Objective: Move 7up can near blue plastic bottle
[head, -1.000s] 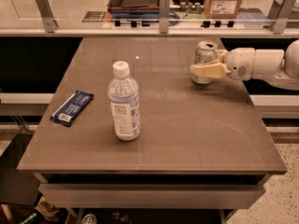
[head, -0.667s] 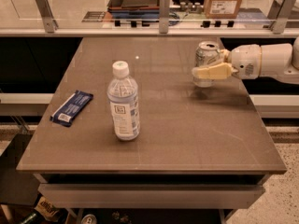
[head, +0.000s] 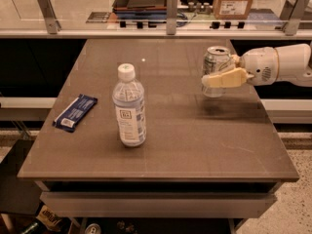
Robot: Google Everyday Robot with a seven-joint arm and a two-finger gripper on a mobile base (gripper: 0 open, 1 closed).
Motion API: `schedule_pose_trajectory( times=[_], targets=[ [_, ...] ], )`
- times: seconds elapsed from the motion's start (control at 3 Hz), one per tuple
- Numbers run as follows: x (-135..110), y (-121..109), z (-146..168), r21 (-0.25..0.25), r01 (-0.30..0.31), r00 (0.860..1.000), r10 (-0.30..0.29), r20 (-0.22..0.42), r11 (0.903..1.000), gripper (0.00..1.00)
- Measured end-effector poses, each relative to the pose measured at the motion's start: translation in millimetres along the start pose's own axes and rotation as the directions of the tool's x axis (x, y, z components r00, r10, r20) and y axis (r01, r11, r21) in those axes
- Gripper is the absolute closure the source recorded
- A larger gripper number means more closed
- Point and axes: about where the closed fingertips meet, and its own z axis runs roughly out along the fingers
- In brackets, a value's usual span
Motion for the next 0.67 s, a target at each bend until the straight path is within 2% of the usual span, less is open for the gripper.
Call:
schedule_pose_trajectory(
  times=[0.33,0.67],
  targets=[
    [-13,25,12,-0.044,0.029,0.999,-0.027,0.046,0.9986,1.0],
    [-25,61,28,-0.106,0.041,0.996,-0.032,0.081,0.9935,1.0]
  ],
)
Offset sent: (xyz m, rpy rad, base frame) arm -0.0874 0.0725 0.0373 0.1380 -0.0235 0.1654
